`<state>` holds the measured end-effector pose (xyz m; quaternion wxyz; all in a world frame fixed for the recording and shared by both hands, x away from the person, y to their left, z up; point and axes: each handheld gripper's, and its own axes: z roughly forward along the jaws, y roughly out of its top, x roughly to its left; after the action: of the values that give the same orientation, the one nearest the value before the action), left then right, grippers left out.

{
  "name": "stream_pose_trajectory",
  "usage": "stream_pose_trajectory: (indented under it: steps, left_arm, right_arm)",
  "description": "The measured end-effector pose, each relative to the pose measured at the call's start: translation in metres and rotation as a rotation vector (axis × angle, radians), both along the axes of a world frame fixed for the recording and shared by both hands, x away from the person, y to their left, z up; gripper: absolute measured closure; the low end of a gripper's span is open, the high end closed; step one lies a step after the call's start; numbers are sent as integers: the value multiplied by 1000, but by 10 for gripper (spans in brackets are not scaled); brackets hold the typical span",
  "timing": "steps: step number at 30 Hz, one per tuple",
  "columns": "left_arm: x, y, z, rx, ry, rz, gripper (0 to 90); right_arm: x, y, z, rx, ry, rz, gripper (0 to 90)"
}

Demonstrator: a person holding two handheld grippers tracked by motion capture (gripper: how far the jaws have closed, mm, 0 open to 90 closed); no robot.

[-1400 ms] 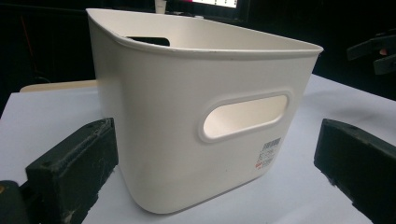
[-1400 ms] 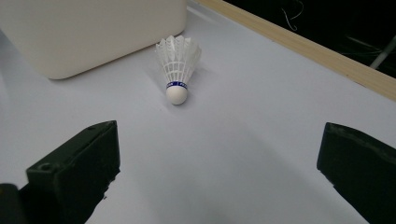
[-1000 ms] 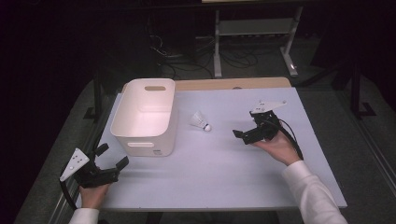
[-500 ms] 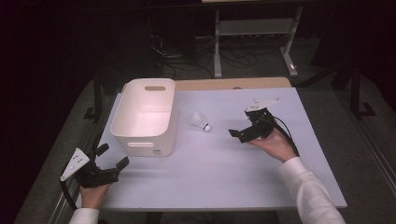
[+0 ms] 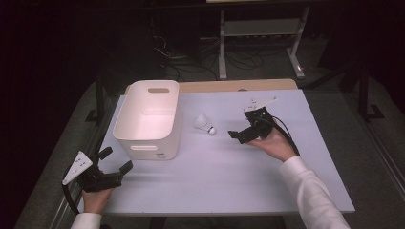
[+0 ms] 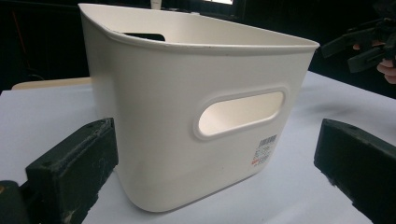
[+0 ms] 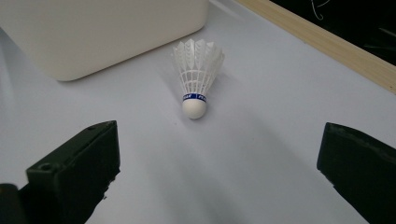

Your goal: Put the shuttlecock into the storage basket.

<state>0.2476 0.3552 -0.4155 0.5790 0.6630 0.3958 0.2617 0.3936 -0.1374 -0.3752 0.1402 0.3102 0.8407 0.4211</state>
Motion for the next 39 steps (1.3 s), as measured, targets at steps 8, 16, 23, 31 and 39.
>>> stream_pose_trajectory:
  steps: [8,16,23,31,39]
  left_arm:
    - [0,0,0,-10,-4,2,0]
    - [0,0,0,-15,-5,3,0]
    - [0,0,0,-12,-2,4,0]
    - [0,1,0,-12,-2,6,0]
    - [0,1,0,-12,0,4,0]
  right_arm:
    - [6,6,-1,-4,10,4,0]
    - [13,11,-1,-17,21,8,0]
    - [19,16,1,-22,24,16,0]
    - [26,21,-3,-30,37,15,0]
    - [31,28,-2,-39,48,20,0]
